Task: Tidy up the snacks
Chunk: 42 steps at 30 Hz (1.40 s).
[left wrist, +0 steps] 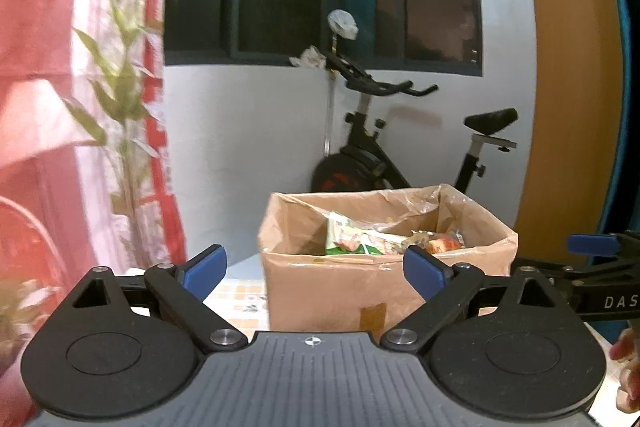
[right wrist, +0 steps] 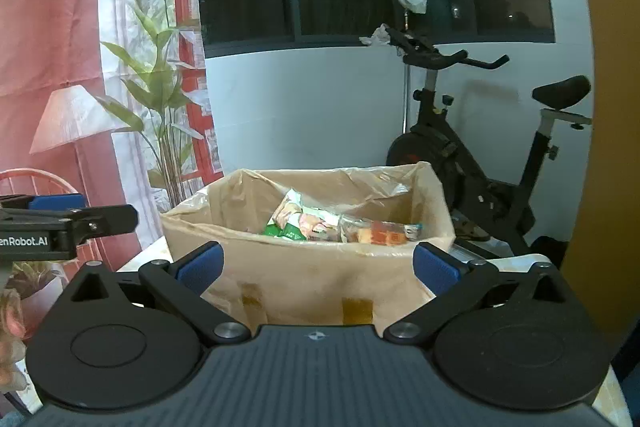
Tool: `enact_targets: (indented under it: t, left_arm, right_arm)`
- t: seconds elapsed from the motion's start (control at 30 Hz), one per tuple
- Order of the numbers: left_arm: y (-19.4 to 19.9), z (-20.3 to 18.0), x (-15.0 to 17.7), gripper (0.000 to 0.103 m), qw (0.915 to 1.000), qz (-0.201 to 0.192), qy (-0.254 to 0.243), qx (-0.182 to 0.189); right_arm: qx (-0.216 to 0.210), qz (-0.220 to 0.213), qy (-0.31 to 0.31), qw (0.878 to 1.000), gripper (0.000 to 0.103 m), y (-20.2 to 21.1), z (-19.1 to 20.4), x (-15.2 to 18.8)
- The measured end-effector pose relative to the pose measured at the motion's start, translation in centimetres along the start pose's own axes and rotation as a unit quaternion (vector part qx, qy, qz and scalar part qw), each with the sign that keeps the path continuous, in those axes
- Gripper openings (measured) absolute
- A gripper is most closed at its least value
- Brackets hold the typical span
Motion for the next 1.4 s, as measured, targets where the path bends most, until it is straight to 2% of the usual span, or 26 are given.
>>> enact_targets:
  t: [0.07, 0.3, 0.43, 0.57, 0.83, 1.4]
  left_arm:
    - [1.7, -0.4, -0.3, 0.097, 1.0, -0.005, -0.003, -0.007]
    - [7.2, -2.2, -1.5, 0.097, 0.9992, -0.018, -0.026, -0.026]
    - [10.4, -2.7, -1.9, 0.096, 0.9991, -0.025, -0.008, -0.033]
    - [12.5, -3.7, -2.1, 0.097, 0.9988, -0.036, -0.014, -0.03]
    - [13.4, -4.5, -2.1, 0.097, 0.9981, -0.045, -0.029, -0.032]
    - [14.0, -4.3, -1.4, 0.097, 0.9984, -0.037, -0.003, -0.041]
  right_arm:
    - [0.012, -0.002, -0.001, 1.0, 0.103, 1.5, 0.0, 0.1]
    - [0.006, -0.02, -0.015, 1.0, 0.103, 7.0, 0.1, -0.5]
    - [0.007, -0.038, -0.007, 0.999, 0.103, 10.1, 0.6, -1.2]
    - [0.006, -0.057, -0.005, 0.998, 0.103, 13.2, 0.8, -1.6]
    - [0.004, -0.07, -0.003, 0.998, 0.103, 16.2, 1.2, -1.6]
    - [0.004, -0.064, -0.004, 0.998, 0.103, 16.4, 1.1, -0.8]
Point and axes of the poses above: each gripper's, at about its wrist camera, not at the fingertips, and y roughly against the way its jaws point, z to its left, x to its underside, the point moved 6 cm from there along -y, roughly the way its jaws point, and after that the axes turned 10 degrees about x, right-handed, at the moved point
